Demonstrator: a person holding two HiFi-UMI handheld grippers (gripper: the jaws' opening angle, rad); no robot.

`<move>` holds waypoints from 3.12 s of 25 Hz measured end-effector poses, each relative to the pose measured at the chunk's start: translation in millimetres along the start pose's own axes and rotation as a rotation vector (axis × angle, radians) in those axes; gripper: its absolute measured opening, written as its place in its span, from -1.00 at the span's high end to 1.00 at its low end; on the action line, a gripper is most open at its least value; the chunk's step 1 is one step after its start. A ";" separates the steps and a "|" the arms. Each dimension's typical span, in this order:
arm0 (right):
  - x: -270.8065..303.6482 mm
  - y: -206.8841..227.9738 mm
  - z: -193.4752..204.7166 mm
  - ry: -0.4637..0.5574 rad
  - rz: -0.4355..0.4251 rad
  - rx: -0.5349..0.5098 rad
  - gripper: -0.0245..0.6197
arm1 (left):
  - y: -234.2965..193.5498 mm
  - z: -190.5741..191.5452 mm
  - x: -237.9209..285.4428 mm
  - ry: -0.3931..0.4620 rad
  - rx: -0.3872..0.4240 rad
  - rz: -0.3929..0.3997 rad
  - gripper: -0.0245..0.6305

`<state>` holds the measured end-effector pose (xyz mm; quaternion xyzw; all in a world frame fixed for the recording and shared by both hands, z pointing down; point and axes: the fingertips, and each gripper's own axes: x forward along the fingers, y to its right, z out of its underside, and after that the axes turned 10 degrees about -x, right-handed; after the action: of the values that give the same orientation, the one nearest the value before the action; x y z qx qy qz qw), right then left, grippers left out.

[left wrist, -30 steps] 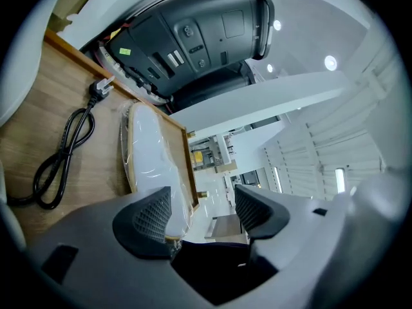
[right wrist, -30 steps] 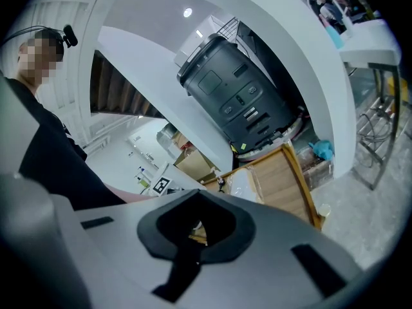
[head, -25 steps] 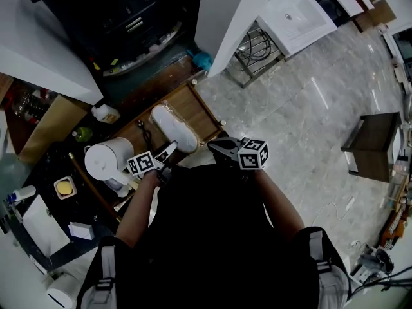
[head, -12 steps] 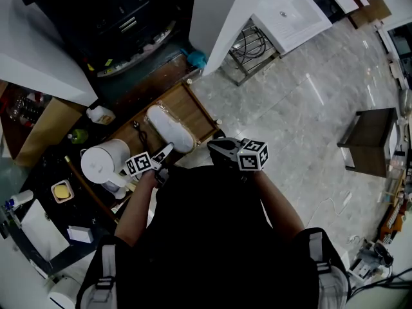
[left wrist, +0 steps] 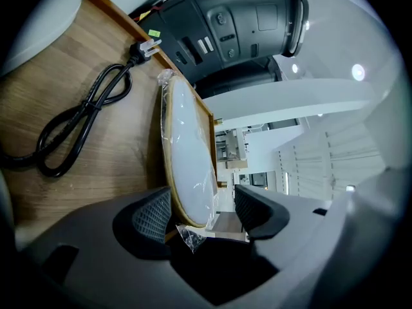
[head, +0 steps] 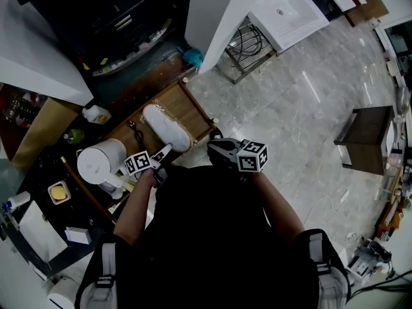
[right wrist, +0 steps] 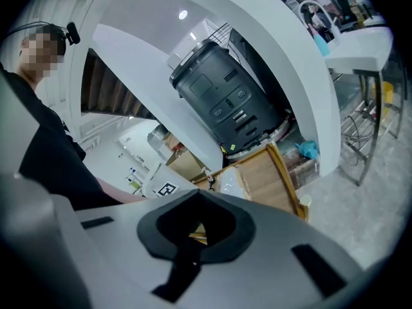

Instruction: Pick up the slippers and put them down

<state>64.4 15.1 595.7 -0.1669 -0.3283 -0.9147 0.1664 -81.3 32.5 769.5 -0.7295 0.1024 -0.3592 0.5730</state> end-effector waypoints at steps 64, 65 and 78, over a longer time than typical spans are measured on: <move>-17.7 11.9 13.9 -0.078 0.045 -0.007 0.90 | -2.3 -10.3 40.4 0.060 -0.109 0.106 0.64; -17.6 12.1 13.6 -0.078 0.043 -0.009 0.90 | 0.1 -10.2 41.0 0.059 -0.109 0.114 0.64; -16.8 6.4 12.6 -0.072 0.012 -0.027 0.90 | 38.8 -9.5 40.2 0.071 -0.069 0.220 0.64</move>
<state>84.4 21.9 601.5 -0.2040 -0.3206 -0.9115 0.1574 -48.2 -9.8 751.4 -0.7200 0.2143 -0.3162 0.5794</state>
